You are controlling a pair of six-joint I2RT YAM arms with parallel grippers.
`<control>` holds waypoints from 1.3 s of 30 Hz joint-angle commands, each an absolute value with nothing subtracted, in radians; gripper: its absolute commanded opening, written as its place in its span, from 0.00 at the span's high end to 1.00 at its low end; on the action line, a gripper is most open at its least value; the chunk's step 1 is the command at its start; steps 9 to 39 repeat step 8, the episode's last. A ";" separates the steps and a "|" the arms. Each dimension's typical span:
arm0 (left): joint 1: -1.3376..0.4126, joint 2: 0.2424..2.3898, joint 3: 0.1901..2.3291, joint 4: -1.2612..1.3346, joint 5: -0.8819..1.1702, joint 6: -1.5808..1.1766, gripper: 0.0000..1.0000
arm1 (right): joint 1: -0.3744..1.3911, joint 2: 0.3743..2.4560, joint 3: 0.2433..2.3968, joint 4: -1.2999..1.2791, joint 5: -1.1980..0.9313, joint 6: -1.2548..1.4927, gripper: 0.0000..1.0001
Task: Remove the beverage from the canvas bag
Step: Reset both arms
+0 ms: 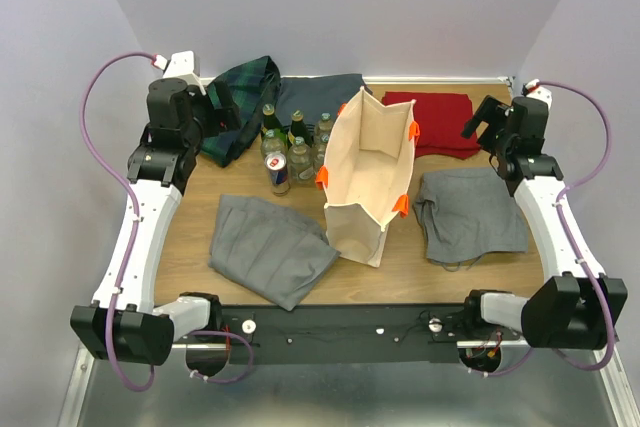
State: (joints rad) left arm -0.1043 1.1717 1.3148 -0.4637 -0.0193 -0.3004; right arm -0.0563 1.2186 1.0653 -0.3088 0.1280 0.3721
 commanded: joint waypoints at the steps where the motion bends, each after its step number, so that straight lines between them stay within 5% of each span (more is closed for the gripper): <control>1: -0.100 1.140 1.275 -0.474 -0.045 -0.296 0.01 | -0.063 1.238 1.071 -0.244 0.219 0.354 0.00; 8: -0.098 1.189 1.219 -0.400 0.045 -0.285 0.01 | -0.061 1.221 0.836 0.061 0.230 0.269 0.00; 39: -0.098 1.189 1.219 -0.400 0.045 -0.285 0.01 | -0.061 1.221 0.836 0.061 0.230 0.269 0.00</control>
